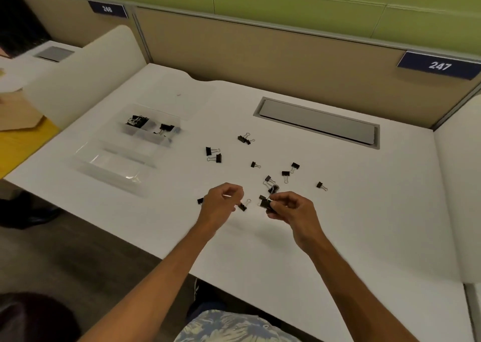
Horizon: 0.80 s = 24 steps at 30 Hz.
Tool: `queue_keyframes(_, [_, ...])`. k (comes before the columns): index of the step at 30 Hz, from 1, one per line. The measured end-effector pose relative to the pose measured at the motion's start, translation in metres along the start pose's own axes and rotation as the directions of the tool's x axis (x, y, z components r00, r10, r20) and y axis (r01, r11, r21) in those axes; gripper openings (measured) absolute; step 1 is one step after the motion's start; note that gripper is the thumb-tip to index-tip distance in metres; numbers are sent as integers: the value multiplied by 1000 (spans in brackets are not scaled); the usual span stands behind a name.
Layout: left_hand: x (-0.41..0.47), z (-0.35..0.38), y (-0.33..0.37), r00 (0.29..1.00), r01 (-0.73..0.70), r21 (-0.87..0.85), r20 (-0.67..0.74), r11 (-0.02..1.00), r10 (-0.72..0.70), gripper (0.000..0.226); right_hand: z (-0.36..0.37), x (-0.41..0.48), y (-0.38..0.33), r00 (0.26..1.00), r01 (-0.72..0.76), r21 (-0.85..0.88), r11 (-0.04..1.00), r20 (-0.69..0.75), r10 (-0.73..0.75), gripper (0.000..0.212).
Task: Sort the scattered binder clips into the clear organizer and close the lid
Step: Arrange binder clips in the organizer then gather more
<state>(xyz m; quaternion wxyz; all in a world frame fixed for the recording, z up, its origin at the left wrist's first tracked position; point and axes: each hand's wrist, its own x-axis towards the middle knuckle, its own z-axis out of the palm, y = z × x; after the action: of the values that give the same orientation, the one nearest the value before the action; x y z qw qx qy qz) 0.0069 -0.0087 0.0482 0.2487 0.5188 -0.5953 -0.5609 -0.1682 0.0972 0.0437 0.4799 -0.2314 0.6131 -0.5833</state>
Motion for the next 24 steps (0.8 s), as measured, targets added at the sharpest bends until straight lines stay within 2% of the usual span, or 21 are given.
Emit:
queue_keyframes(4, [32, -51, -7, 989, -106, 193, -77, 976, 123, 13, 37, 23, 0, 999, -25, 44, 999, -33, 27, 20])
queue_keyframes(7, [60, -92, -14, 974, -177, 277, -89, 944, 209, 15, 74, 44, 3, 997, -44, 72, 996, -55, 48, 20])
queue_keyframes(13, [118, -177, -23, 952, -278, 397, -3, 875, 305, 18, 161, 94, 3, 996, -26, 83, 996, -80, 33, 14])
queue_keyframes(19, [167, -250, -28, 931, -352, 475, 92, 806, 353, 23, 241, 139, 0, 992, -28, 106, 994, -118, 40, 24])
queue_keyframes(24, [203, -288, -31, 927, -367, 488, 117, 792, 357, 24, 288, 161, -4, 990, -39, 87, 995, -133, 50, 29])
